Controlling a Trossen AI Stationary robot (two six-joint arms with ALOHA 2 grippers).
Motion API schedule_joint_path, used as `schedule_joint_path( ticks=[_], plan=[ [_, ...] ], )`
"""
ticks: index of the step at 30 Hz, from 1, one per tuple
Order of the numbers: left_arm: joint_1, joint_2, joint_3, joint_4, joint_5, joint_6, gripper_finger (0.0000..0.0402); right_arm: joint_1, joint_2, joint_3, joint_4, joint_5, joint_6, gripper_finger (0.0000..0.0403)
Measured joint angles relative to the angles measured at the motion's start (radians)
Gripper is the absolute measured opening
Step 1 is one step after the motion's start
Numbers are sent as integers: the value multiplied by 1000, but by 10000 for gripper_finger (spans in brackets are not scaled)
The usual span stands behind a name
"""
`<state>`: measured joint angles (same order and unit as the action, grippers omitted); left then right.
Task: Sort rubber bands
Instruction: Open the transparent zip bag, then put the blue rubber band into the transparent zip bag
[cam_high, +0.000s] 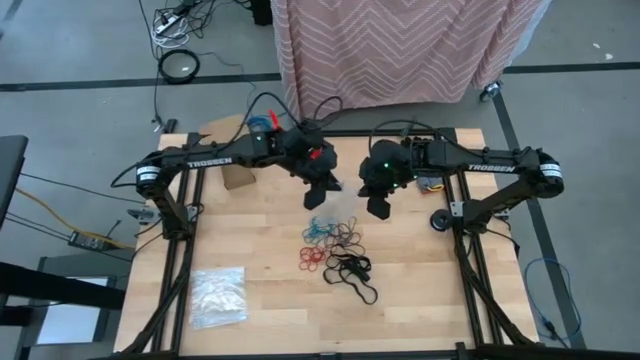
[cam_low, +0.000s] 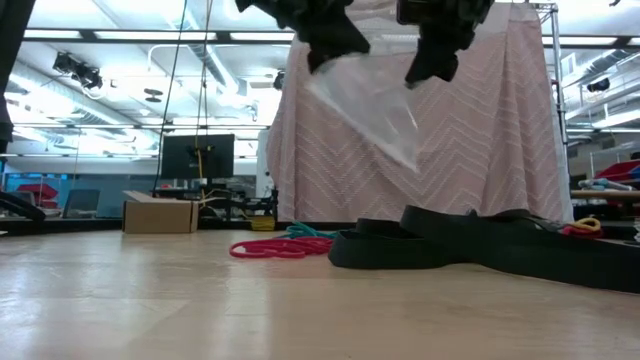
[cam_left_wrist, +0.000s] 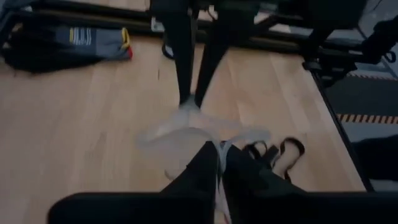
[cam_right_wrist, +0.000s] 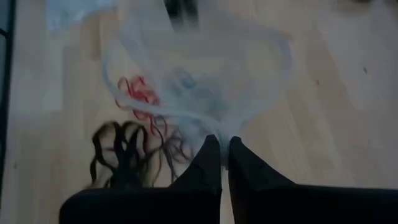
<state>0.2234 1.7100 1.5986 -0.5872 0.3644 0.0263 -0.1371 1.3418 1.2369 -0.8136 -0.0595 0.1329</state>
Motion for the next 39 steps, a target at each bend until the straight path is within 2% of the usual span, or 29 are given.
schedule_joint_path(
  ticks=[8, 15, 20, 26, 31, 36, 39],
  plan=[
    [-1, 1, -1, -160, -12, -4, 130, 0, 0, 0, -23, 116, 2, 0],
    [8, 4, -1, -148, -39, -35, 215, -11, 0, -36, -57, 172, 31, 0],
    [13, -2, -1, -121, -42, -63, 256, -15, -3, -105, -38, 171, 77, 0],
    [7, -2, 2, -153, -46, -62, 257, -14, -9, -137, -51, 177, 106, 0],
    [-24, -3, -27, -216, -53, -15, 241, -14, -75, -142, -92, 235, 123, 0],
    [-80, -4, -108, -107, -61, 45, 214, -30, -193, -255, -32, 226, 175, 0],
    [-92, -4, -182, -37, -117, 47, 197, -30, -253, -328, 29, 206, 226, 0]
  ],
)
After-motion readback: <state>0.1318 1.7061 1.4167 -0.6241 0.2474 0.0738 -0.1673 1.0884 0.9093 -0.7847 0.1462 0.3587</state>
